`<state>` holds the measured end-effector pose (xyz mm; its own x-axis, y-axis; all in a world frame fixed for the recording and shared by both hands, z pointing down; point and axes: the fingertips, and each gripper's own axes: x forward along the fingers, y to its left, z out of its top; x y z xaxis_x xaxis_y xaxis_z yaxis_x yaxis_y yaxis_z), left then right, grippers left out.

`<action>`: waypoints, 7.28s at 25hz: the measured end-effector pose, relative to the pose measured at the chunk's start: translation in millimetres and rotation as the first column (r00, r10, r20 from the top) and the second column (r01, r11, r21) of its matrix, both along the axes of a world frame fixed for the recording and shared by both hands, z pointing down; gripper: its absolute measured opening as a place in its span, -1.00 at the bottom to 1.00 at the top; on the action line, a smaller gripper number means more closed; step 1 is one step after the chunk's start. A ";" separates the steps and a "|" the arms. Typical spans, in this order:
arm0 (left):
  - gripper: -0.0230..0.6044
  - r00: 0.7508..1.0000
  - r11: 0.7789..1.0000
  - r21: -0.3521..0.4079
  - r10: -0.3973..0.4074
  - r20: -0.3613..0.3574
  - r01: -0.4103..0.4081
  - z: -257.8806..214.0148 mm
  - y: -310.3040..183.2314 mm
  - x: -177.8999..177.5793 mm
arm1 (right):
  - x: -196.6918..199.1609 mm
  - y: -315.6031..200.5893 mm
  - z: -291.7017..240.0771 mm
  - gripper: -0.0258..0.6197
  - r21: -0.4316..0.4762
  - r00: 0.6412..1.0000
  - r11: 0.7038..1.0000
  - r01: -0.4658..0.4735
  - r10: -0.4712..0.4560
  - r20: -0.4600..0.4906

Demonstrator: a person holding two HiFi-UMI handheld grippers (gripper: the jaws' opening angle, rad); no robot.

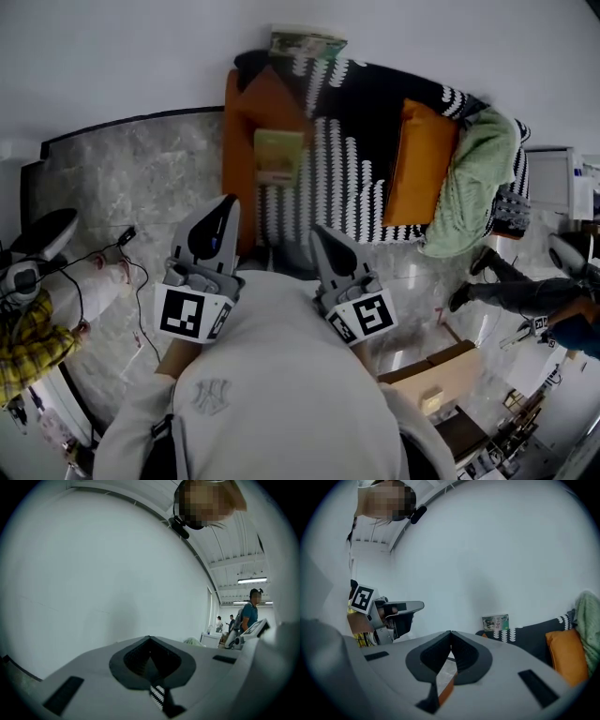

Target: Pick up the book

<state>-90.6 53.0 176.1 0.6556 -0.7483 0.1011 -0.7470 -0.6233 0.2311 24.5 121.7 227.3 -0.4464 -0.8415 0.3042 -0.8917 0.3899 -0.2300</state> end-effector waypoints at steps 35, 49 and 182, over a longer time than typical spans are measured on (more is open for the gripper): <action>-0.92 0.977 0.980 -0.005 -0.199 0.075 0.200 12.3 -49.7 34.2 | 80.6 -100.1 41.3 -0.86 0.019 0.989 0.990 0.140 -0.140 0.044; -0.92 0.992 0.962 -0.243 -0.105 0.076 0.121 129.7 -65.1 52.2 | 92.2 -173.5 214.0 -0.19 -0.149 0.970 0.959 0.242 -0.241 0.024; -0.92 0.992 0.993 -0.021 -0.117 -0.056 0.116 -2.9 -48.9 30.0 | 109.1 -77.8 -5.5 -0.46 -0.202 0.720 0.975 -0.093 0.206 0.663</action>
<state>-60.6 4.1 173.2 0.5691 -0.8183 0.0800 -0.7996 -0.5281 0.2859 133.6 43.9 221.8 -0.4525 -0.8869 0.0929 -0.5198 0.1776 -0.8356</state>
